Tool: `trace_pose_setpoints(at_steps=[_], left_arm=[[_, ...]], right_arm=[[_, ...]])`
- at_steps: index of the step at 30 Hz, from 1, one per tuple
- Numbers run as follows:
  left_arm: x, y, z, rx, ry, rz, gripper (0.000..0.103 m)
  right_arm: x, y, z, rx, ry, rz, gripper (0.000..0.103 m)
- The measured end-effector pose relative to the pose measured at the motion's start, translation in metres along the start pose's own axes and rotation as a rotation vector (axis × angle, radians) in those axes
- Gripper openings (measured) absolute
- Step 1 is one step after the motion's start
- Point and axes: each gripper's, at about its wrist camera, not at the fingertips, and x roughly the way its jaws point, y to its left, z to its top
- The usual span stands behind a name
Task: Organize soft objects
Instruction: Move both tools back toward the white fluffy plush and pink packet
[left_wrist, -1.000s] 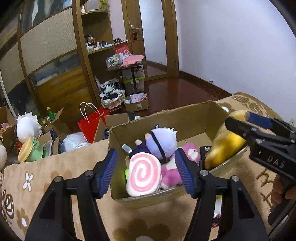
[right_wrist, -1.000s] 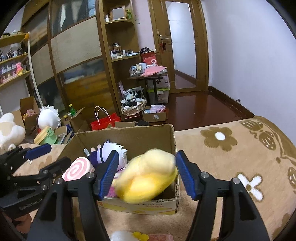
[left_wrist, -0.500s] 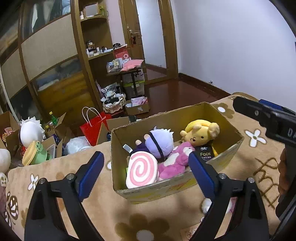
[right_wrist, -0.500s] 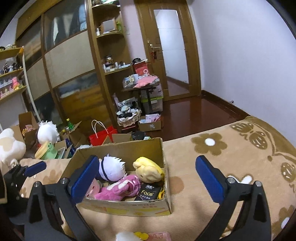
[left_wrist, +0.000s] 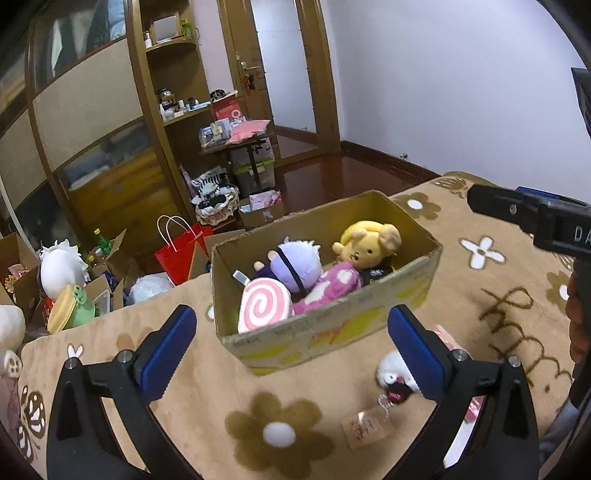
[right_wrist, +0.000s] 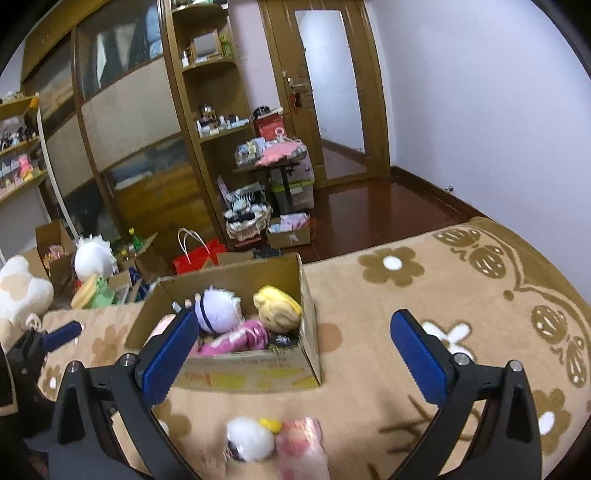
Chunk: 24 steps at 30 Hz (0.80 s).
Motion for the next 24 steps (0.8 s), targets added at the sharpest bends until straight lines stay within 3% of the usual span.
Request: trace_pose_setpoints(at_steps=[18, 24], left_arm=[[0.01, -0.035, -0.028, 0.091, 0.145, -0.126, 0.102], [0.026, -0.04, -0.034, 0.106, 0.19, -0.145, 0.102]], right_arm=[[-0.006, -0.004, -0.05, 0.035, 0.195, -0.007, 0.103], [0.01, -0.006, -0.064, 0.049, 0.272, 0.017, 0.09]])
